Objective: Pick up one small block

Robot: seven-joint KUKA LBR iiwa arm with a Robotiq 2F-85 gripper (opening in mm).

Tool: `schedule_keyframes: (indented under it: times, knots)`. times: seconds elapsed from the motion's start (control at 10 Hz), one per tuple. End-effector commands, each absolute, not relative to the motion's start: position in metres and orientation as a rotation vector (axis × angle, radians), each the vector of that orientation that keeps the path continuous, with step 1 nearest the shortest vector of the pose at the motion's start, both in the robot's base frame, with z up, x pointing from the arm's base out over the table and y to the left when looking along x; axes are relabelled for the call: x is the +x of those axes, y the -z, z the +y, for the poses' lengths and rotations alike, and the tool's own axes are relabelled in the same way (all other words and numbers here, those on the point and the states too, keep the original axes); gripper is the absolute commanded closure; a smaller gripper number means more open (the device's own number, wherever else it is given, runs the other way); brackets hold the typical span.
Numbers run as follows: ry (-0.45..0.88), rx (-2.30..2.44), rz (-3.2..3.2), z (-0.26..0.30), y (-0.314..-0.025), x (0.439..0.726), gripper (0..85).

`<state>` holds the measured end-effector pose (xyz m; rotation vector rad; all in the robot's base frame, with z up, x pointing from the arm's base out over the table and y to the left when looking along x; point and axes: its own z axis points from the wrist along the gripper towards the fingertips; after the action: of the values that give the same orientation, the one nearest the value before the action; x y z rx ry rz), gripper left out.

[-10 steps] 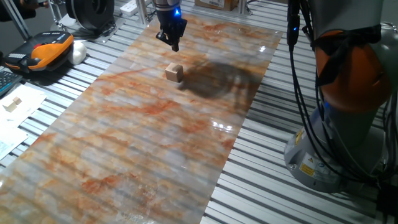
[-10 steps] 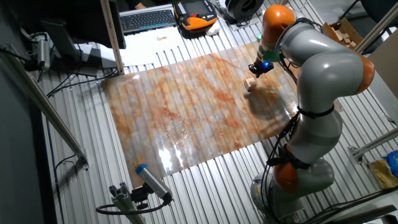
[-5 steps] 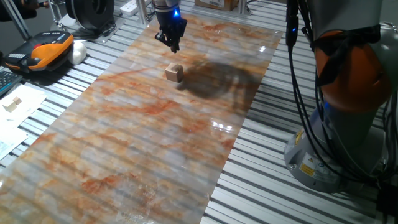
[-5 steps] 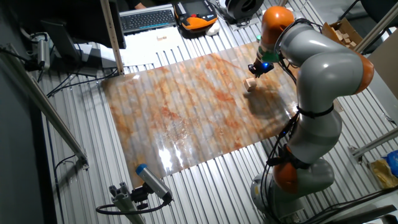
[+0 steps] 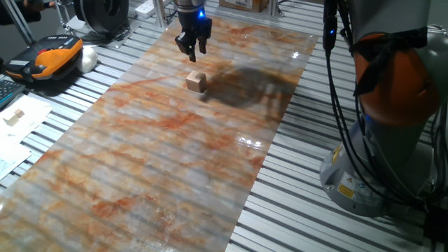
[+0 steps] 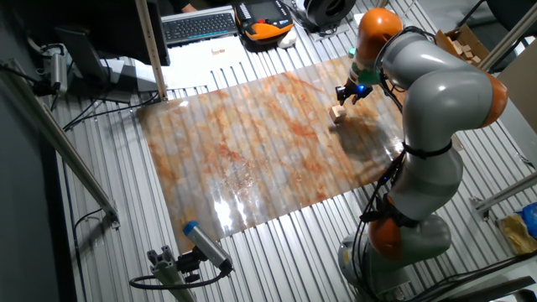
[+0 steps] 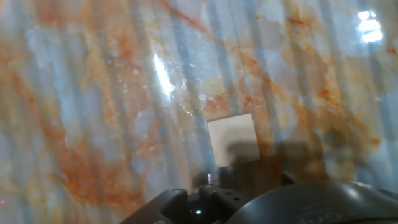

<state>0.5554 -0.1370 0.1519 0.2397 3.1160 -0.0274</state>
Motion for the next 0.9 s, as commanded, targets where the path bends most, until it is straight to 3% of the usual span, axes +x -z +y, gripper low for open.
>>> schedule_keyframes:
  times: [0.0,0.7,0.8]
  knots:
    - [0.011,0.164,3.117,-0.139,-0.150,0.555,34.0]
    - [0.070,0.179,3.095,-0.141,-0.138,0.559,34.0]
    - [0.070,0.183,3.090,-0.141,-0.136,0.559,17.0]
